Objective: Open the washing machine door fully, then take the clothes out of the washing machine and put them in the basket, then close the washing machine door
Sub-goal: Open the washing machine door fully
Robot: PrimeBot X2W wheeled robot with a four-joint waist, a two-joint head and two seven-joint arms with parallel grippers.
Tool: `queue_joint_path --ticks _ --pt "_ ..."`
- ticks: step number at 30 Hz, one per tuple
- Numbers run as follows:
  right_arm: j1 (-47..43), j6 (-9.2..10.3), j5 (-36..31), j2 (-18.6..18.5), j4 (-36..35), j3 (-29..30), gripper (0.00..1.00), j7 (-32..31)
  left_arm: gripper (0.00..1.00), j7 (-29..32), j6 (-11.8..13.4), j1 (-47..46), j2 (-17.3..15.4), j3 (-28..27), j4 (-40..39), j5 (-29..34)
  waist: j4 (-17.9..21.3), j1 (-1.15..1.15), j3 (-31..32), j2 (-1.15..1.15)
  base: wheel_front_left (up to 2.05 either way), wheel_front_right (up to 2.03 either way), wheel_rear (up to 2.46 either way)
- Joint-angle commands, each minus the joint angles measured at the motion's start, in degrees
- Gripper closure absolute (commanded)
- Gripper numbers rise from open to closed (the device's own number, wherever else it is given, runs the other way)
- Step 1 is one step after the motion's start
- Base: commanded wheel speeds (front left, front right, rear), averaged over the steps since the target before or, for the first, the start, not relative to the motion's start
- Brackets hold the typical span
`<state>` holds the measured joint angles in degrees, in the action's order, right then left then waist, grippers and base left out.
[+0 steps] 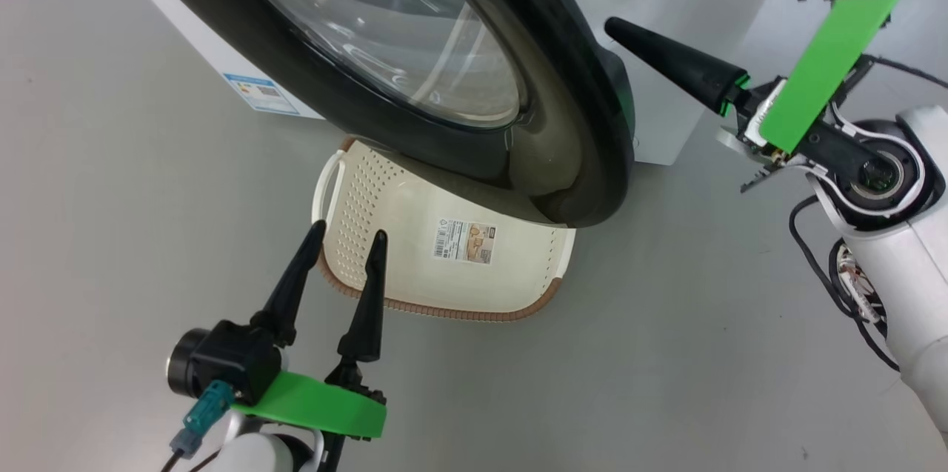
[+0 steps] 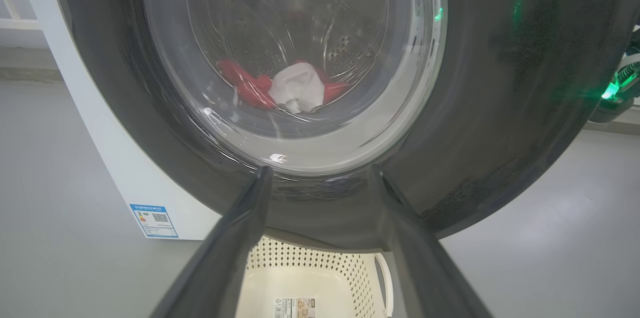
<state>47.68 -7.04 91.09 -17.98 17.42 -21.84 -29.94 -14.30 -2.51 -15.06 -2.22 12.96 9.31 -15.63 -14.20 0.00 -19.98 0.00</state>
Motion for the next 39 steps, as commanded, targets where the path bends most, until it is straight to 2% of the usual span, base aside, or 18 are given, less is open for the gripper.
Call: queue_joint_path --ticks 1,5,8,9,17,26,29,33,39 --pt "-2.3 -0.45 -1.2 0.0 -1.5 0.5 0.61 0.7 0.00 -0.7 -0.2 0.5 -0.7 -2.2 -1.1 0.6 0.4 0.00 0.4 0.00 0.00 0.00 0.00" --pt "-4.8 -0.45 -1.2 -0.8 -1.7 1.3 0.52 2.0 0.00 -0.7 -0.5 0.9 -0.7 -3.0 -0.9 1.0 1.2 0.00 1.4 0.00 0.00 0.00 0.00" --pt "-7.2 -0.45 -1.3 -1.3 -2.0 1.7 0.03 2.8 0.00 -0.7 -0.8 1.3 -0.7 -3.7 -0.6 1.2 1.9 0.00 2.2 0.00 0.00 0.00 0.00" --pt "-8.1 -0.45 -1.3 -1.4 -2.1 1.8 0.00 3.2 0.00 -0.7 -0.9 1.4 -0.7 -4.0 -0.6 1.3 2.1 0.00 2.4 0.00 0.00 0.00 0.00" --pt "-15.0 -0.45 -3.4 -2.7 -3.1 1.7 0.00 7.2 0.00 -0.7 -1.9 2.7 -0.7 -6.2 0.0 2.1 4.3 0.00 3.9 0.00 0.00 0.00 0.00" --pt "-22.7 -0.45 -7.8 -5.1 -3.6 -0.5 0.00 16.3 0.00 -0.7 -2.3 4.4 -0.7 -7.7 0.0 2.7 6.2 0.00 5.1 0.00 0.00 0.00 0.00" --pt "-24.6 -0.45 -10.1 -6.1 -3.7 -1.6 0.00 20.8 0.00 -0.7 -2.4 4.7 -0.7 -8.1 0.0 2.8 6.6 0.00 5.3 0.00 0.00 0.00 0.00" --pt "-27.4 -0.45 -15.7 -8.3 -2.4 -3.9 0.00 30.3 0.00 -0.7 -2.7 5.2 -0.7 -8.4 0.2 3.1 6.7 0.00 5.7 0.00 0.00 0.00 0.00" --pt "-29.5 -0.45 -21.3 -9.6 0.3 -6.9 0.00 40.9 0.00 -0.7 -3.0 5.3 -0.7 -9.0 0.4 3.2 6.8 0.00 5.8 0.00 0.00 0.00 0.00"
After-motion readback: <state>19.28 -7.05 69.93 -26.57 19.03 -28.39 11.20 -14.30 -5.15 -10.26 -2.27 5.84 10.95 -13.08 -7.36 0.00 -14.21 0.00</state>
